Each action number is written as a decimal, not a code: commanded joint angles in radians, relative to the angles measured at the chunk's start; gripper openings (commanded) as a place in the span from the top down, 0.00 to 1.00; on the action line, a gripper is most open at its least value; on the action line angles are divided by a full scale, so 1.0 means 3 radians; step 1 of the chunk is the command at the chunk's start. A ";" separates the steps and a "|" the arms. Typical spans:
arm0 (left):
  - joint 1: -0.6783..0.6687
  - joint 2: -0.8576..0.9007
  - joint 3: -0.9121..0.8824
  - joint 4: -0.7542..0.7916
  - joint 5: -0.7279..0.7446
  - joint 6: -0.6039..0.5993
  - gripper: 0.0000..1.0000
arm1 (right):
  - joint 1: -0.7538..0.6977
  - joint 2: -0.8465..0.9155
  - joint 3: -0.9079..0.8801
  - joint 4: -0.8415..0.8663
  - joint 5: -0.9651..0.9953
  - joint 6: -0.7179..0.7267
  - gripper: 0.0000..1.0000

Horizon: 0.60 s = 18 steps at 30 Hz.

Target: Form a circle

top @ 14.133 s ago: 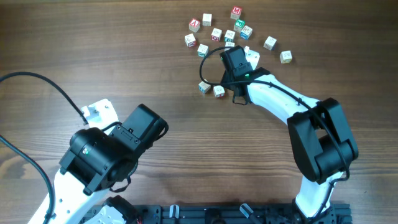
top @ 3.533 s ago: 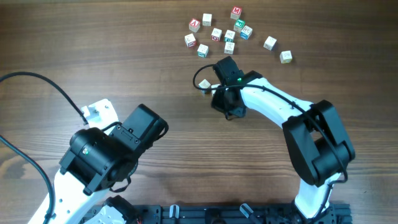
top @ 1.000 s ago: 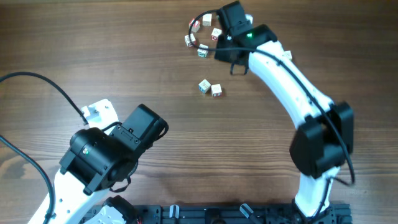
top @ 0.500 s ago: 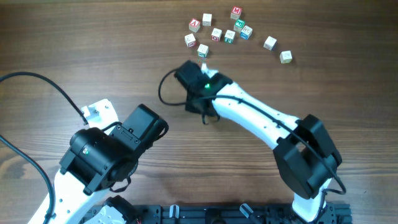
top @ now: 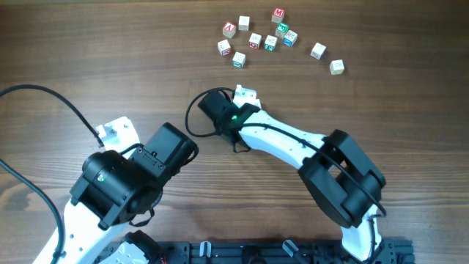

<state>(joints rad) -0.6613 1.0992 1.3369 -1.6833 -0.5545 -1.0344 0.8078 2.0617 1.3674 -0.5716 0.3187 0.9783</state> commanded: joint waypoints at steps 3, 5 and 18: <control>-0.0005 -0.0015 -0.0009 -0.0003 -0.0019 -0.0047 0.00 | -0.0010 0.0320 -0.0028 0.0134 0.0240 0.0056 0.84; -0.0005 -0.0014 -0.0009 -0.0003 -0.0019 -0.0047 0.00 | -0.0010 0.0324 -0.0028 0.0158 0.0351 0.0058 0.83; -0.0005 -0.0015 -0.0009 -0.0003 -0.0019 -0.0047 0.00 | -0.0013 0.0300 0.0057 -0.0005 0.0416 0.0064 0.34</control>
<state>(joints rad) -0.6613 1.0992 1.3369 -1.6829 -0.5545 -1.0344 0.8082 2.1166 1.3762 -0.5453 0.4606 0.9874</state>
